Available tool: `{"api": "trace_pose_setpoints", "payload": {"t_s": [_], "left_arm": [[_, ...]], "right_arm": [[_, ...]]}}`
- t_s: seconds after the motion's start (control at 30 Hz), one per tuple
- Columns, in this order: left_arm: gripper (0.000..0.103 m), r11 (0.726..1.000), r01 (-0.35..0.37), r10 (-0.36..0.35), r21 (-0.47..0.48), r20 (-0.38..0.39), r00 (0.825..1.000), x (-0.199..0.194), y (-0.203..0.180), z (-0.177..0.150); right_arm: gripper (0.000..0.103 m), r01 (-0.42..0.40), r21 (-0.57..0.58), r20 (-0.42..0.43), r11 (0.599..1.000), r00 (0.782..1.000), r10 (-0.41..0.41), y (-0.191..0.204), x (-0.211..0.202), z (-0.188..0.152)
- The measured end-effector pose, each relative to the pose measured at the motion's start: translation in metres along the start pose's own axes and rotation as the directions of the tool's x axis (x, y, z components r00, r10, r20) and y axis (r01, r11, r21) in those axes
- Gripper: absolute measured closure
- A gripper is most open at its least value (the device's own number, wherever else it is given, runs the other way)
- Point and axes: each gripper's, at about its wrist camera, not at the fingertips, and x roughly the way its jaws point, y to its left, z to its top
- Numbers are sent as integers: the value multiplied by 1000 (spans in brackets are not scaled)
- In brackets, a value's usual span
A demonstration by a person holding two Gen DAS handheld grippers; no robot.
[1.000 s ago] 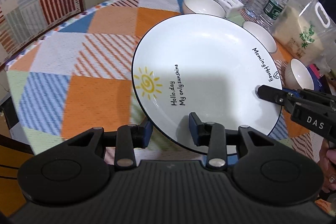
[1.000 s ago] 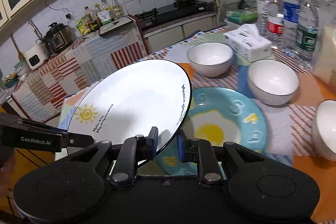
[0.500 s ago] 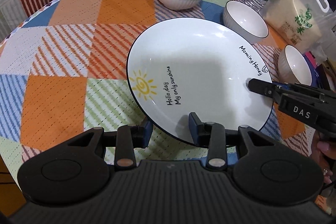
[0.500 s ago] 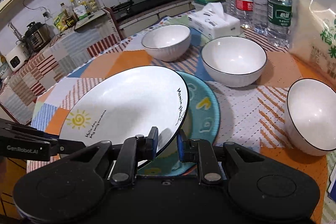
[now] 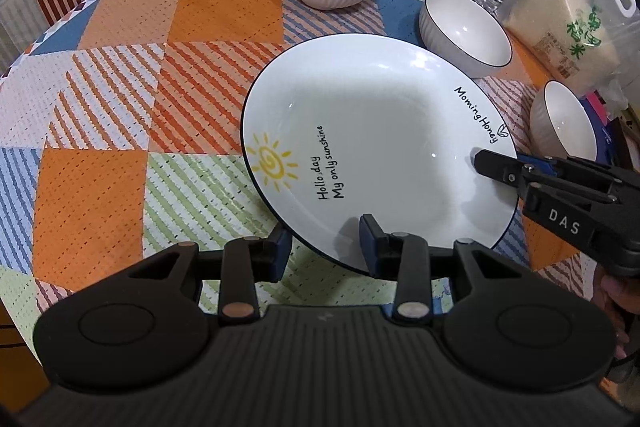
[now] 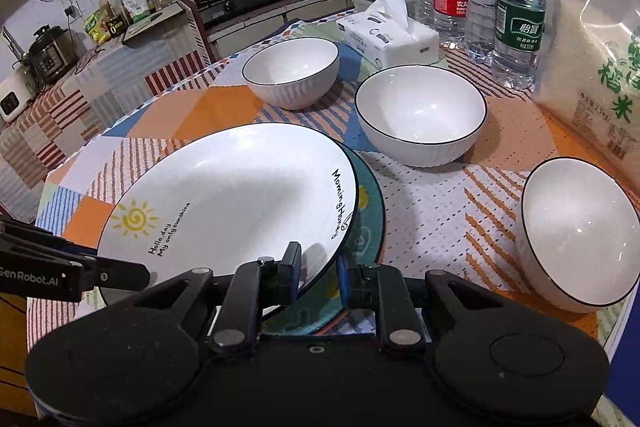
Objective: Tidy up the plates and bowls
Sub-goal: 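Lift the sun plate and lower it onto the Egg plate, then open both grippers and withdraw from the plate stack, then move both grippers to a white bowl and grip its rim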
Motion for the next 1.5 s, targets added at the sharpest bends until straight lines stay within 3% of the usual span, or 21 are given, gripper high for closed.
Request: {"api": "trace_pose_setpoints", "payload": {"t_s": [0.4, 0.5, 0.73, 0.87, 1.0, 1.2, 1.37, 1.5], "left_arm": [[68, 995, -48, 43, -85, -68, 997, 17, -8, 0], [69, 989, -55, 46, -140, -67, 997, 14, -8, -1], [69, 990, -77, 74, -116, -25, 997, -12, -16, -8], [69, 994, -80, 80, -80, -3, 997, -39, -20, -11], [68, 996, -80, 81, -41, 29, 996, -68, -26, -11], [67, 996, -81, 85, -43, 105, 991, -110, -26, -5], [63, 996, -67, 75, -64, 141, 987, -124, -12, 11], [58, 994, -91, 100, -66, 144, 985, -114, 5, 31]], "right_arm": [[78, 126, -90, -27, 988, 991, -128, 12, -2, -4], [76, 162, -109, -35, 981, 985, -167, 15, 1, -7], [75, 215, -125, 9, 969, 976, -215, 21, -1, -9], [75, 180, -120, 73, 976, 982, -172, 24, -21, -3], [75, 95, -86, 124, 992, 989, -84, 24, -51, 6], [69, 15, -107, 194, 994, 981, 6, 32, -98, 16], [49, -3, -174, 219, 985, 975, 42, 41, -113, 25], [37, -14, -207, 225, 978, 972, 62, 44, -101, 38]]}}
